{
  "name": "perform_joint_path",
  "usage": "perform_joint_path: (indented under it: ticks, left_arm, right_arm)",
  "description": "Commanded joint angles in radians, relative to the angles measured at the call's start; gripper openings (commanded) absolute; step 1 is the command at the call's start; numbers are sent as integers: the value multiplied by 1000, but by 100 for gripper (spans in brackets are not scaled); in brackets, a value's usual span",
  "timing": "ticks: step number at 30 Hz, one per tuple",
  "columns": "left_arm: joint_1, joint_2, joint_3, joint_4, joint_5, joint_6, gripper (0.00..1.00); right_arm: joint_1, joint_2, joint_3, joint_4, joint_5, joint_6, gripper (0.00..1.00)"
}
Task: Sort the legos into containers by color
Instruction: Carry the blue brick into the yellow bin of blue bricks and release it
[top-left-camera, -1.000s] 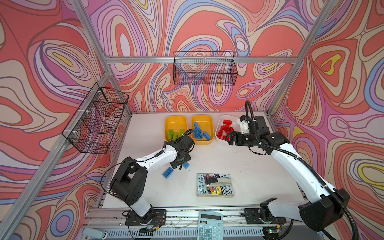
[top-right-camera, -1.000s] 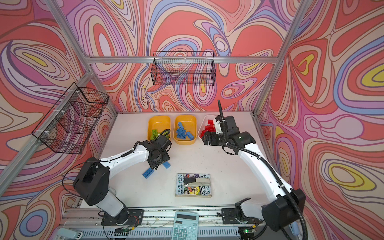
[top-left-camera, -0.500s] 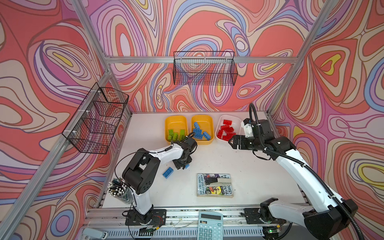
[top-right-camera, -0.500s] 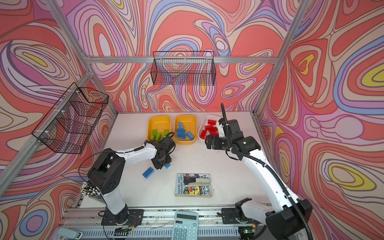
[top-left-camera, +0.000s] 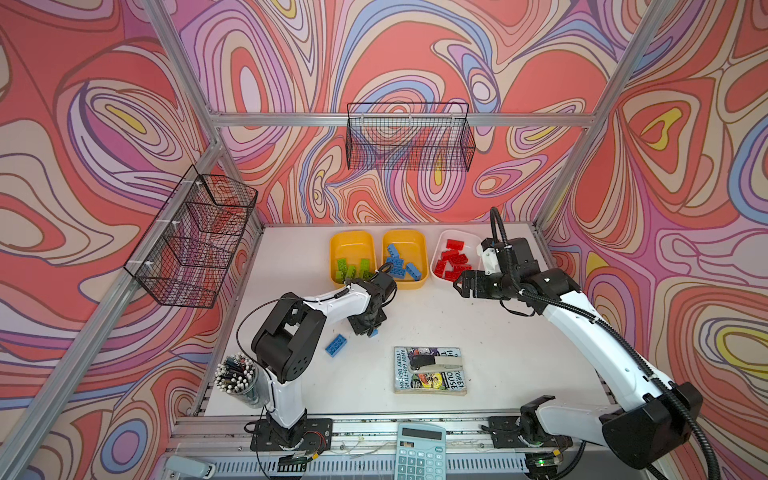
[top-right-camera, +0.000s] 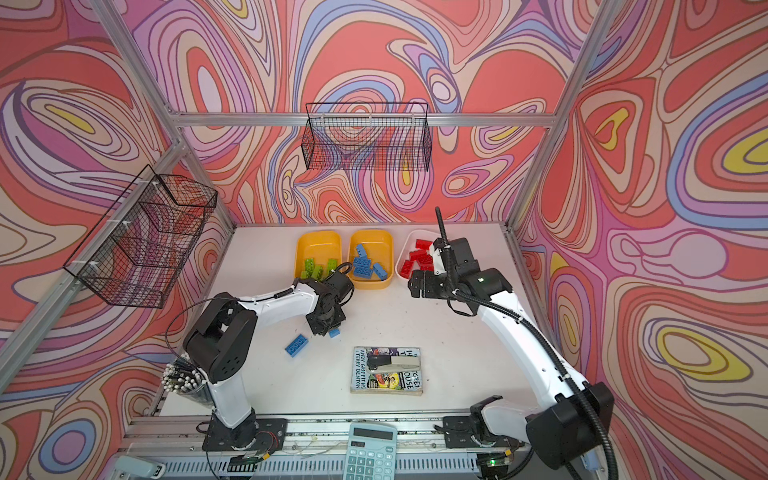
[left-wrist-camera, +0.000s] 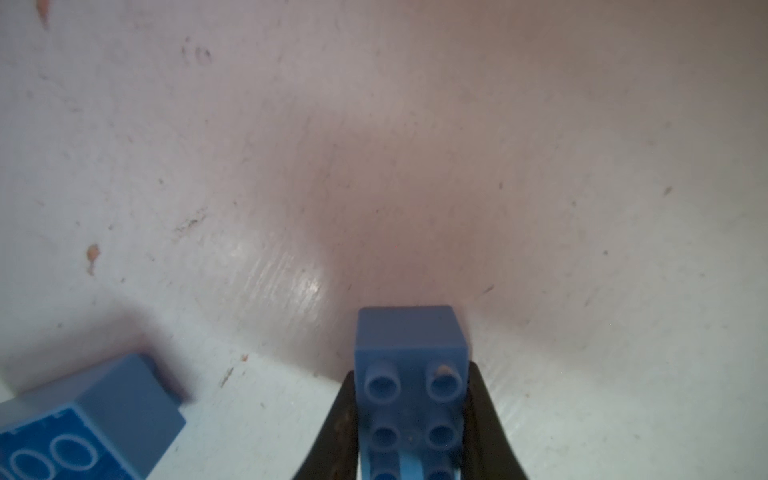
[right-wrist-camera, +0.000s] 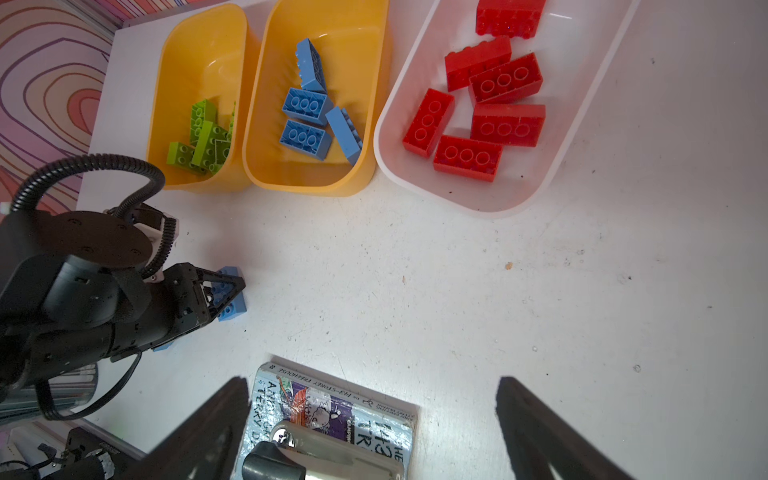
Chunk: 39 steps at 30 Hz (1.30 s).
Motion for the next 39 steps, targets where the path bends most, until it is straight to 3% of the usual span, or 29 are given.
perform_joint_path:
  ticks: [1,8,18,21,23,26,31,33,39]
  left_arm:
    - [2,23,77,-99,-30,60,24]
    - [2,90,351,-220,-81,183,23]
    - [26,418,1009,-342,-84,362,26]
    - [56,499,1114,-283,-26,357,32]
    - [85,536,1143,-219,47,339,42]
    - [114,542,1157,-161,104,323,54]
    - [119,440,1092,-148,71,365,55]
    - [119,365,1005,-141,57,379,55]
    - [127,44,530,-88,-7,407,55]
  right_arm:
    - [-5,18,33,14,0,-4,98]
    - [-5,42,57,35,12,5,98]
    - [-8,91,126,56,52,3,98]
    - [-10,102,150,58,56,8,98]
    - [-10,110,167,57,59,9,98]
    - [-10,121,192,51,63,12,98]
    - [-10,131,200,54,67,15,98]
    - [-11,138,199,60,61,18,98]
    - [-9,180,194,107,-1,37,98]
